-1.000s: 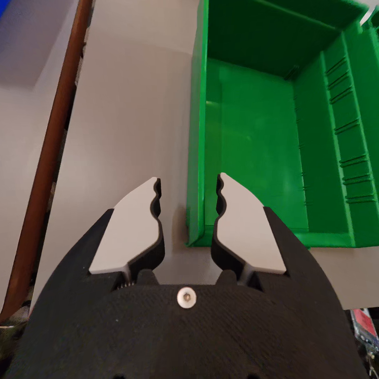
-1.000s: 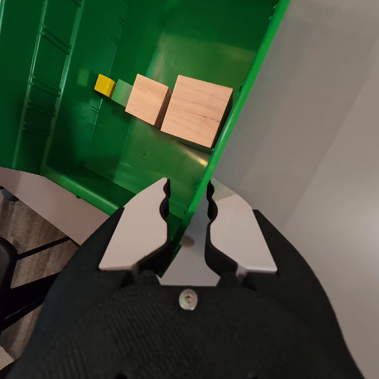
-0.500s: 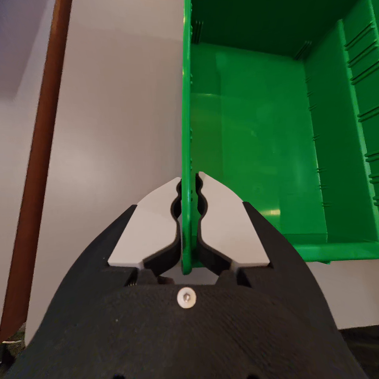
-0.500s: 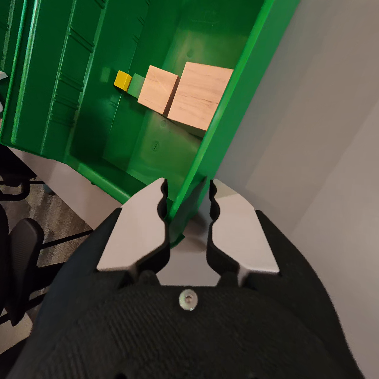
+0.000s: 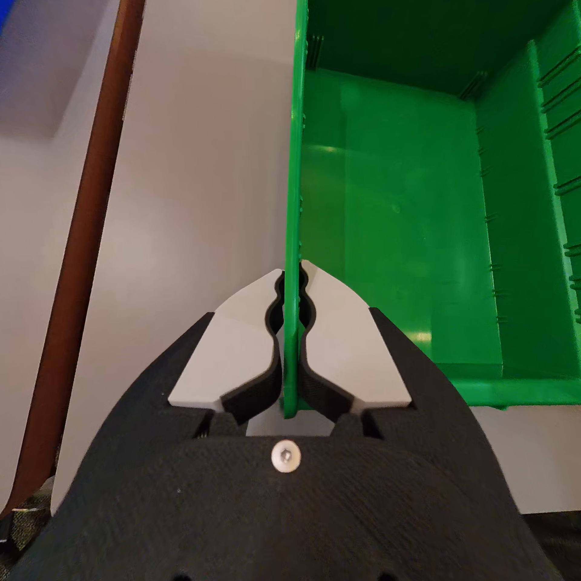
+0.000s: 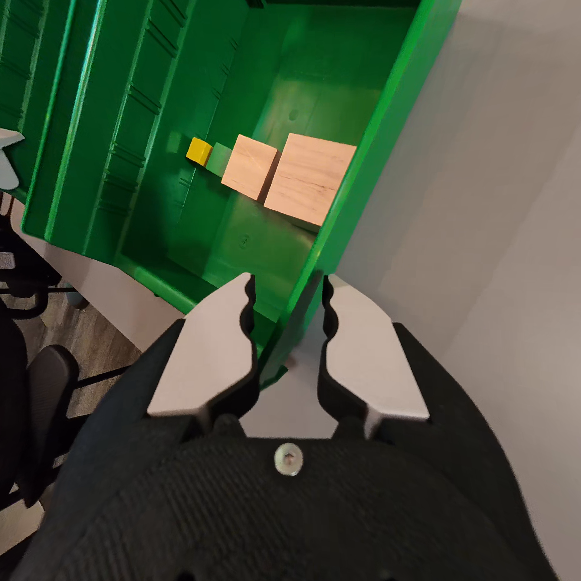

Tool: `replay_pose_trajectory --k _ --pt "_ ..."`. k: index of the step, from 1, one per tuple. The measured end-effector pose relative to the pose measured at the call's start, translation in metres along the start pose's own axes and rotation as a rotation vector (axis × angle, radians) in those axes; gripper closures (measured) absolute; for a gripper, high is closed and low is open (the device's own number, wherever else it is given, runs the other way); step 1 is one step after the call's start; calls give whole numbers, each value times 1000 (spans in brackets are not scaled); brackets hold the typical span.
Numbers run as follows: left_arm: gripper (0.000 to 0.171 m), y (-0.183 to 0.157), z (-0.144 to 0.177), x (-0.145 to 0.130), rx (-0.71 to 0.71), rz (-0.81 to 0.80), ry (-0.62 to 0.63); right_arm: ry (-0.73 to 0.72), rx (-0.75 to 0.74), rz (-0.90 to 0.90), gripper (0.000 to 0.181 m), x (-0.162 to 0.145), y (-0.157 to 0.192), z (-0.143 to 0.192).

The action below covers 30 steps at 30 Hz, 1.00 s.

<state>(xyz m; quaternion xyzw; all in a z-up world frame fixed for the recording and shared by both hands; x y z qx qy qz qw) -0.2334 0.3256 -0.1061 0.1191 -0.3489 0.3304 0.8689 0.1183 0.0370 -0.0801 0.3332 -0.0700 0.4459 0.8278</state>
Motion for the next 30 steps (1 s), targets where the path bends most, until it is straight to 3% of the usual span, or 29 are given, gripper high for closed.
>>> replay_pose_trajectory --k 10,17,25,30 --pt "162 18 23 5 62 69 -90 -53 62 -47 141 -1 -12 18" --pt "163 22 62 15 5 213 -267 -119 193 -93 143 -6 -18 37" --pt "162 -34 97 66 -97 136 -317 -335 295 -213 146 -4 -73 99" --pt "162 -88 104 112 -121 9 -280 -400 261 -201 143 -19 -117 130"
Point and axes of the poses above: each gripper's, where its closed fingertips meet, z back along the fingers, x out of its top, y = z × x across the jaws, the point moved 4 cm from there along z, back along the fingers, and after that the axes turned 11 degrees about -z, right-handed, at the moved point
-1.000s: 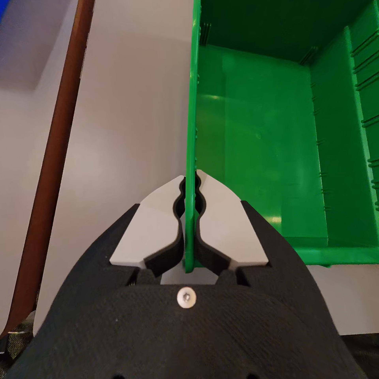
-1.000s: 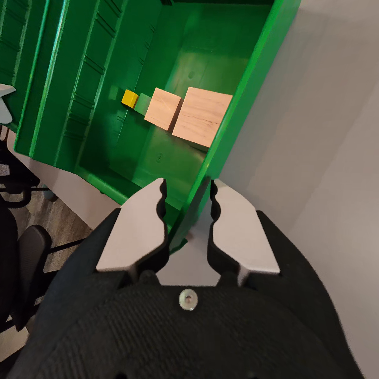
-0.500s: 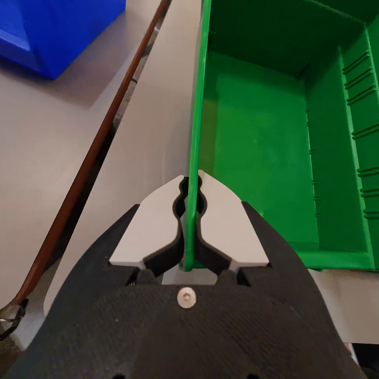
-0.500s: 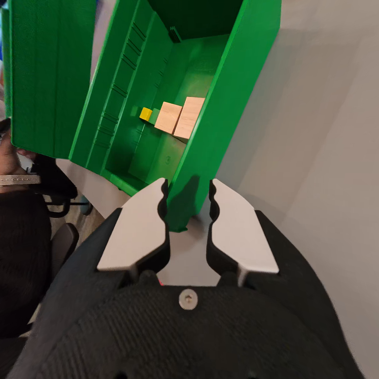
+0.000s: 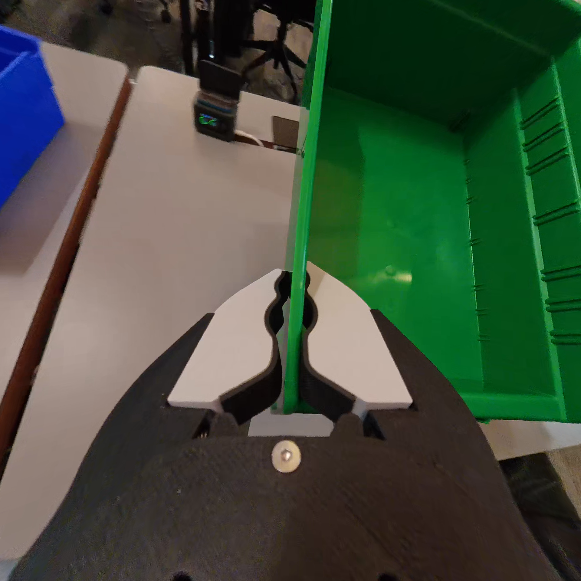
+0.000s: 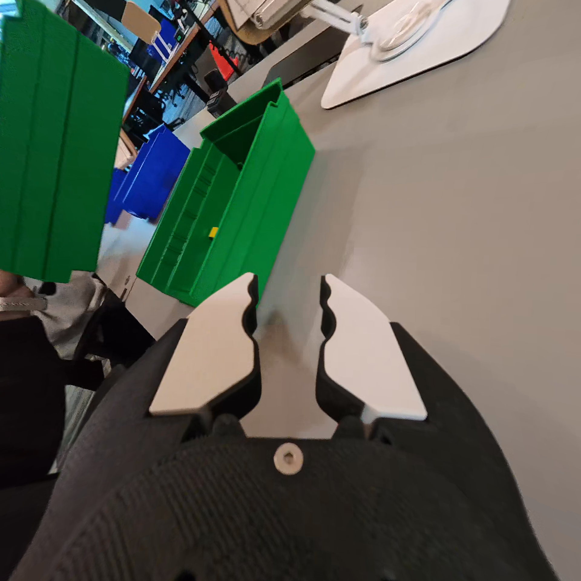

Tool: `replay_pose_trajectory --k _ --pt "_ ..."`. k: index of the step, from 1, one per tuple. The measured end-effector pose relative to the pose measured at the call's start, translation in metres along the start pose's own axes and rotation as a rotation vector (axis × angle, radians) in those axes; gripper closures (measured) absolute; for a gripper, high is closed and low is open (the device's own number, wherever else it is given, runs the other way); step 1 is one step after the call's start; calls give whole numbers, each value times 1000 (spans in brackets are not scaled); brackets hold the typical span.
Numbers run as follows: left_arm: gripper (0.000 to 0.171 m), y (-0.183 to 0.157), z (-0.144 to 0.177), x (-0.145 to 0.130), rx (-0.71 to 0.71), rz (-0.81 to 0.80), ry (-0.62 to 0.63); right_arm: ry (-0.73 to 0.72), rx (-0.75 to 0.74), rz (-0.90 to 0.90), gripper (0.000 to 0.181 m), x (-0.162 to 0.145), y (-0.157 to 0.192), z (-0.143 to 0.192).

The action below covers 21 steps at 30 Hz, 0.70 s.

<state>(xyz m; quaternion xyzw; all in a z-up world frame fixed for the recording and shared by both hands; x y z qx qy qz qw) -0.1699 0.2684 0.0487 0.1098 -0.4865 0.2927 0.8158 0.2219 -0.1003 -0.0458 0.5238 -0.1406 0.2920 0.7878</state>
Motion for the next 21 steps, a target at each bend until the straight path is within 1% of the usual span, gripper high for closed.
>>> replay_pose_trajectory --k 3,7,10,12,15,17,21 --pt "162 -44 -19 22 -57 -63 27 -41 -1 -21 145 -7 -18 22" --pt "162 -110 -52 44 -134 -124 67 -84 33 -105 146 -28 -41 51" --pt "162 -171 -78 54 -206 -177 86 -124 29 -121 144 -39 -60 76" --pt "162 -215 -96 57 -266 -205 103 -186 63 -166 144 -33 -69 99" --pt "162 -283 -122 53 -360 -236 144 -339 99 -215 144 -19 -85 144" --pt "162 -328 -139 44 -410 -264 180 -429 100 -227 143 -17 -96 174" --pt "162 -411 -175 12 -487 -327 288 -563 82 -250 142 -24 -121 222"
Point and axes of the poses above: each gripper's, where its closed fingertips meet, z back along the fingers, x out of its top, y = z × x across the jaws, the point moved 4 cm from there along z, back along the fingers, and after that the axes turned 11 degrees about -z, right-handed, at the moved point
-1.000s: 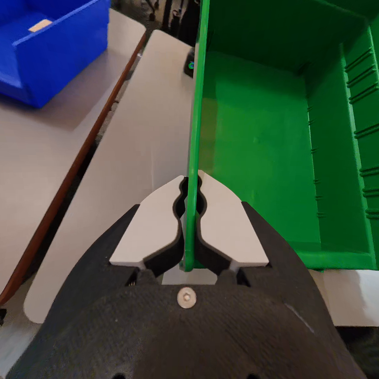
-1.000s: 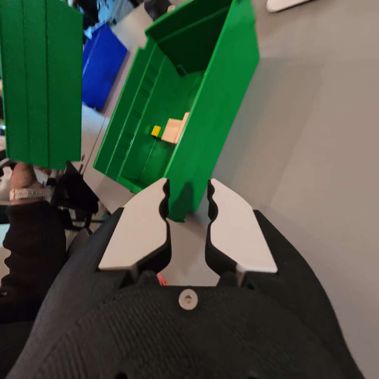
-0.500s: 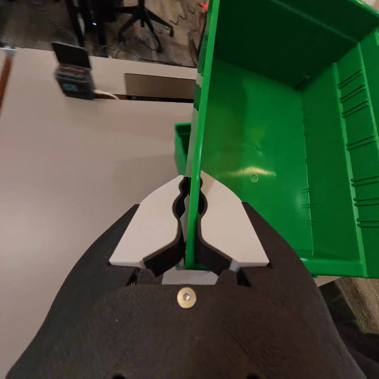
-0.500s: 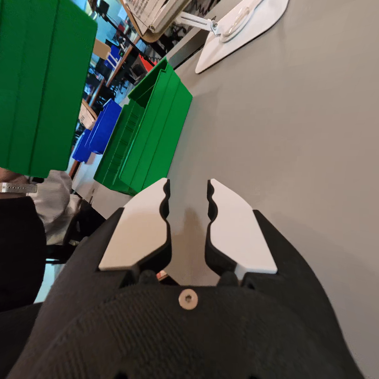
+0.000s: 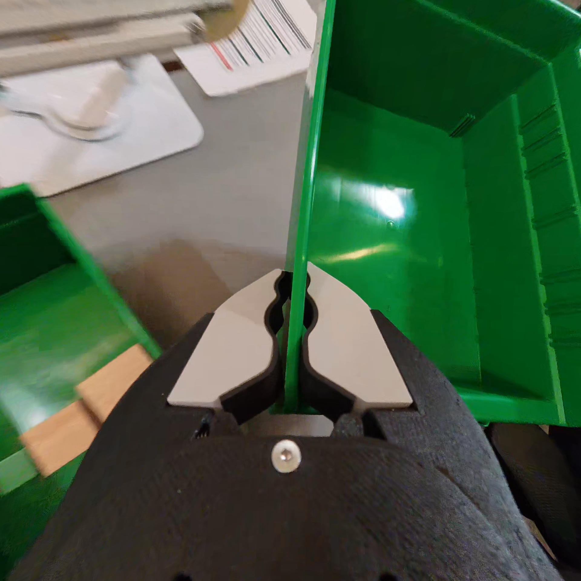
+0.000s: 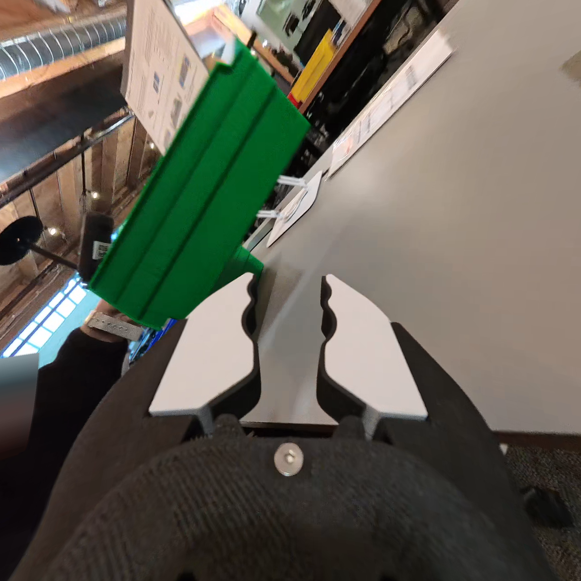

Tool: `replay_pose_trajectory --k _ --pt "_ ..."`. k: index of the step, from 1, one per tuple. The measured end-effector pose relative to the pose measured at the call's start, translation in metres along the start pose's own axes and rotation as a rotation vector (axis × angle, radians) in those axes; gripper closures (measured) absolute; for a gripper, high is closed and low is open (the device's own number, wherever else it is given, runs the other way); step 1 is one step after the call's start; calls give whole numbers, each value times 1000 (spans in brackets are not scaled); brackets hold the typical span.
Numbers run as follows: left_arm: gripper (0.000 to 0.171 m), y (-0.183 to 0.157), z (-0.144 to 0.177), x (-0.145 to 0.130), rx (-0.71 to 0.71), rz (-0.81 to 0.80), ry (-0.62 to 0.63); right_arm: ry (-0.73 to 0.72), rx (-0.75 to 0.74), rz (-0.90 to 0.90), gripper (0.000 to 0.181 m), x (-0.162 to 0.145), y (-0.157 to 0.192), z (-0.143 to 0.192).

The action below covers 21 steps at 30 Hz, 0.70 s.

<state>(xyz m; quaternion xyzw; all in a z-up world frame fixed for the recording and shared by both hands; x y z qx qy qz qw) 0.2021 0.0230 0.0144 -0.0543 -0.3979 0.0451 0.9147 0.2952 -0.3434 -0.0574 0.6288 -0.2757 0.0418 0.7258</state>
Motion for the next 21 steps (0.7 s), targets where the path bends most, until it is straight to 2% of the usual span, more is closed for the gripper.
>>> replay_pose_trajectory --k 5,10,12,15,21 --pt "161 -50 -83 -2 -13 -60 96 -45 -30 12 142 5 -21 34" --pt "161 -72 -141 -4 -16 -38 116 -11 -130 99 141 -5 -36 54" --pt "161 -77 -154 -2 -27 10 96 -19 -154 116 141 -6 -40 60" --pt "163 -79 -165 -3 29 48 55 -43 -169 123 141 -6 -43 65" --pt "165 -91 -176 -17 101 120 11 -36 -151 131 141 -9 -36 57"
Point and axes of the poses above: each gripper's, where its closed fingertips meet, z back along the fingers, x out of its top, y = z × x across the jaws, the point moved 4 cm from there along z, back along the fingers, and after that the axes turned 11 degrees about -z, right-handed, at the moved point
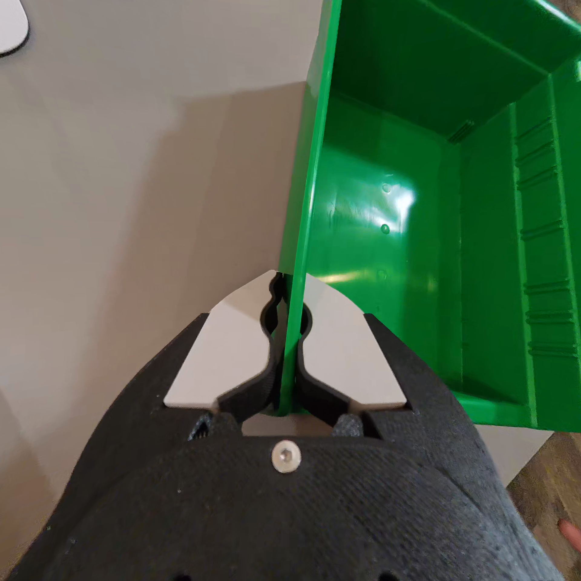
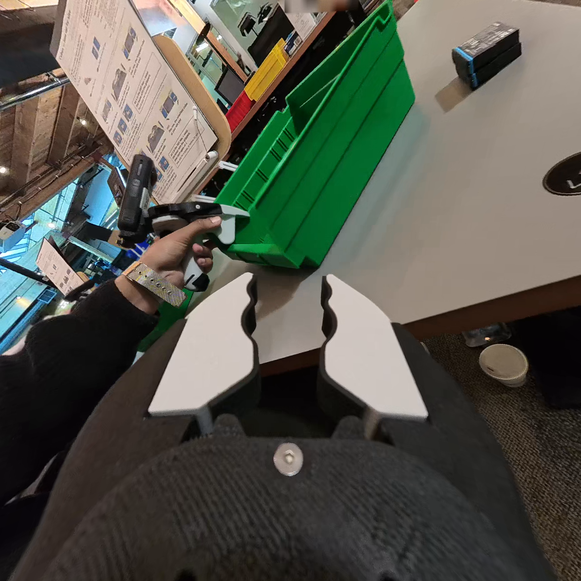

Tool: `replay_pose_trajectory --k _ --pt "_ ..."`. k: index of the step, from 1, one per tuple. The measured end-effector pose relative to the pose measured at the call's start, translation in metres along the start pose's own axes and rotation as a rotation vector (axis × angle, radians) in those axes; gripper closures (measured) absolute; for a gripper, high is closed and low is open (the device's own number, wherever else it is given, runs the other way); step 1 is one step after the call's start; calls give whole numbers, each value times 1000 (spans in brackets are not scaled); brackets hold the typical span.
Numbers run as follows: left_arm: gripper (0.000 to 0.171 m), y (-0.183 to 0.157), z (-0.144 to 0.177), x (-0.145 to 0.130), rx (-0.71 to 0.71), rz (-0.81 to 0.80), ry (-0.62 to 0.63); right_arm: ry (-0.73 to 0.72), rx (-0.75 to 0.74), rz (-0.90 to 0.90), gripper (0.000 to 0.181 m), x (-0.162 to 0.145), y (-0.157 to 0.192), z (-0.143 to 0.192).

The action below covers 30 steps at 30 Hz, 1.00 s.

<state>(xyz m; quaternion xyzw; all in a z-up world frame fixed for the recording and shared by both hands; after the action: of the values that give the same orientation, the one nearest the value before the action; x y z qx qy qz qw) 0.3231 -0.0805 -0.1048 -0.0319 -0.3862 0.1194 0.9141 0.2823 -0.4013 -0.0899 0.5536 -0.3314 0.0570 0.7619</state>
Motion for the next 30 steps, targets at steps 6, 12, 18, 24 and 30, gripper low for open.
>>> replay_pose_trajectory --k 6,12,18,24,30 --pt "144 -39 1 -5 -126 138 -56 32 11 47 141 -4 20 -9" --pt "132 -60 19 -24 -285 48 4 37 2 136 141 -1 45 -14" --pt "134 -50 71 -42 -438 -2 -14 118 -42 321 140 -11 75 -33" --pt "132 -10 133 -65 -259 -341 -76 165 -58 544 134 -26 122 -81" --pt "126 0 165 -126 -335 -349 -144 161 -212 779 135 -54 139 -147"
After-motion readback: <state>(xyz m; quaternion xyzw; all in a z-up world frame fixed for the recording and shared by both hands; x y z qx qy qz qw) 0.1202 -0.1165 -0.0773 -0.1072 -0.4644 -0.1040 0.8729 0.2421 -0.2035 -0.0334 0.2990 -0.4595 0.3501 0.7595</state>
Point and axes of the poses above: each gripper's, where its closed fingertips meet, z back along the fingers, x out of its top, y = z × x across the jaws, the point moved 4 cm from there along z, back along the fingers, and after that the axes turned 11 degrees about -z, right-handed, at the moved point
